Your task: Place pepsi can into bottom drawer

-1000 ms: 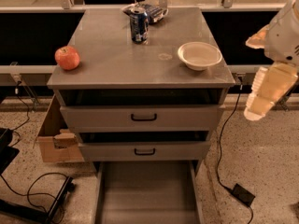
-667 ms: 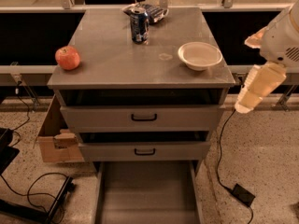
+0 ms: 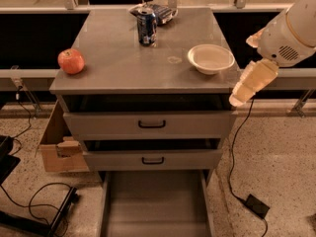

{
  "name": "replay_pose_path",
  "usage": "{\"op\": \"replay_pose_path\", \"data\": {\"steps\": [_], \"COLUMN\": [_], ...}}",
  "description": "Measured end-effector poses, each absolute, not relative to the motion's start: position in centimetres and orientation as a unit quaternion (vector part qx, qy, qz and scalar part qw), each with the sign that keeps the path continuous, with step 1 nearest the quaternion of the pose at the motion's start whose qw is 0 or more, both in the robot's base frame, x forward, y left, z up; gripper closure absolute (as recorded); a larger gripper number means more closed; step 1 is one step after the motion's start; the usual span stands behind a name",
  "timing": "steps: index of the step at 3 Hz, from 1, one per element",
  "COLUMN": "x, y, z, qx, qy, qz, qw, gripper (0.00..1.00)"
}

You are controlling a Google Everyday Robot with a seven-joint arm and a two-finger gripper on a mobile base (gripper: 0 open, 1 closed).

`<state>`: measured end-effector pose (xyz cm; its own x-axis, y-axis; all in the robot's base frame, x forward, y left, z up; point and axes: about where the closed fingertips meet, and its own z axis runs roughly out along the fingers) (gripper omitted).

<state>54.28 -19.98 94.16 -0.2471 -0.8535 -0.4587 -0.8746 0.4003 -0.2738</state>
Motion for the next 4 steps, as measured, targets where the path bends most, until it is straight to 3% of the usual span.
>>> {"op": "replay_pose_path", "data": {"steps": [1,4], "x": [55.9,72.2], "y": [-19.7,-15.1], "z": [94.5,95.0], "qx": [-0.54,-0.437], "qy": [0.782,0.741], "qz": [0.015,0.12], "qw": [0.311,0.495], "gripper": [0.0,0.0]}}
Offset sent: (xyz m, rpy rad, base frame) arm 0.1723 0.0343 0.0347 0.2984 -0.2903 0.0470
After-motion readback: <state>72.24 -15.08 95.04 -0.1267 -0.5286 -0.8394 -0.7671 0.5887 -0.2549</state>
